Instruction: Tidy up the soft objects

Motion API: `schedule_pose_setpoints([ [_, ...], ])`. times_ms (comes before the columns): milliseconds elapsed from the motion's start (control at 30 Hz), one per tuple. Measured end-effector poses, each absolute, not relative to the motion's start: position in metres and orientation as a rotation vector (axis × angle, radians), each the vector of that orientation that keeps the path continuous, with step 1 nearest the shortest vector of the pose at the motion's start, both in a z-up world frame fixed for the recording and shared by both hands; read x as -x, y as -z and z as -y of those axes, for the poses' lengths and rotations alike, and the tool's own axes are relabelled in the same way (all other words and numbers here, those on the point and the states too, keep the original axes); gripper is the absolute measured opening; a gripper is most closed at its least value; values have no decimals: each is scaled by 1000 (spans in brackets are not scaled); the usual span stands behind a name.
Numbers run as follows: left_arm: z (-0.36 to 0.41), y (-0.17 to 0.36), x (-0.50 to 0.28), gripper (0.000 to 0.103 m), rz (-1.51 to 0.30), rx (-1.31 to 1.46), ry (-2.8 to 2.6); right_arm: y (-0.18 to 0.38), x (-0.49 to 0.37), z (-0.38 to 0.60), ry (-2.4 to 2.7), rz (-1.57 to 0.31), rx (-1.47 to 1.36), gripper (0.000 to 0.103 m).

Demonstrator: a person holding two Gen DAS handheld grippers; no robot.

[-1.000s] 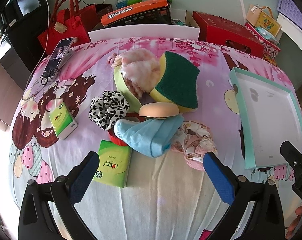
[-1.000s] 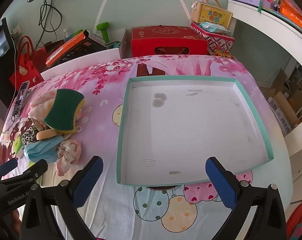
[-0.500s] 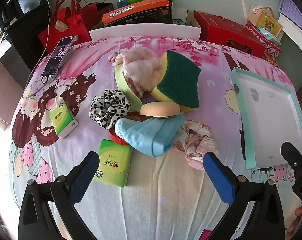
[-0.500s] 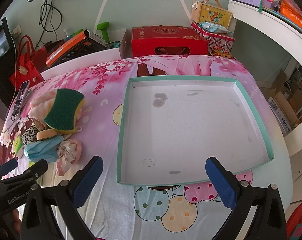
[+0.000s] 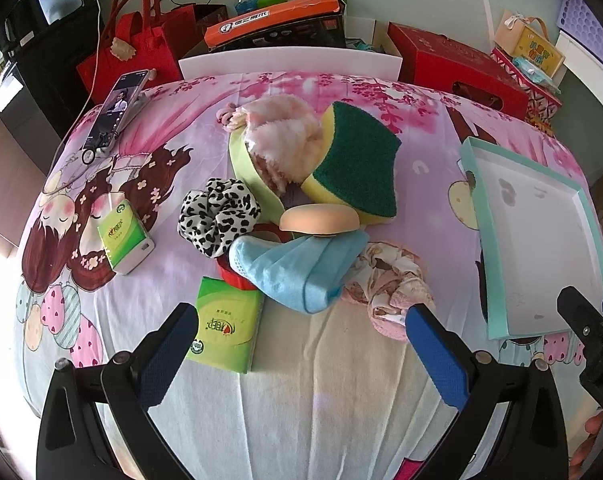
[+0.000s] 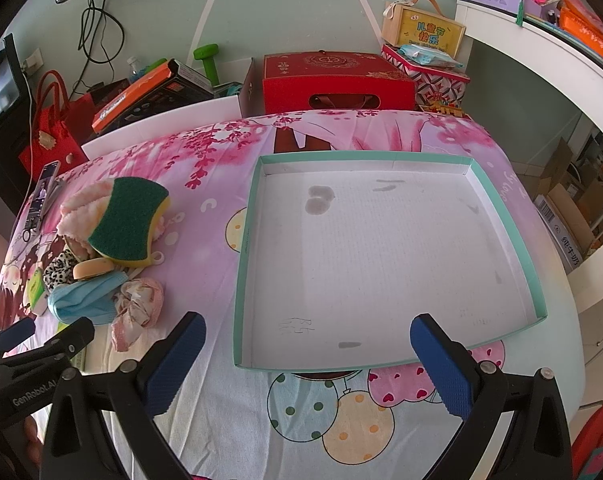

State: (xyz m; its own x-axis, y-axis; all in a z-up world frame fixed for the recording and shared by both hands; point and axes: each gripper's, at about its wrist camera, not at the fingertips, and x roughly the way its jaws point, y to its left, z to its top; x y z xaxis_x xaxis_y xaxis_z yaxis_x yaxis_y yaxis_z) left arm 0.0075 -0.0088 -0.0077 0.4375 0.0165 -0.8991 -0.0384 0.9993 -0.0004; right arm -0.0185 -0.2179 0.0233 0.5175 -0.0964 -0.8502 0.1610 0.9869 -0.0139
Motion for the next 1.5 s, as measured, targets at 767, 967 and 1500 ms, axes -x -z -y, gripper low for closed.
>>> schedule_pose_setpoints([
  [767,-44,-38,-16,103,-964,161,-139,-48,11,206,126,-943,-129,103],
  [967,-56,-12,-10,103,-1059,141,-166,-37,0,170,-4,-972,-127,103],
  [1500,-59,54,-10,89,-1242,135,-109,29,-23,118,-149,-1147,-129,75],
])
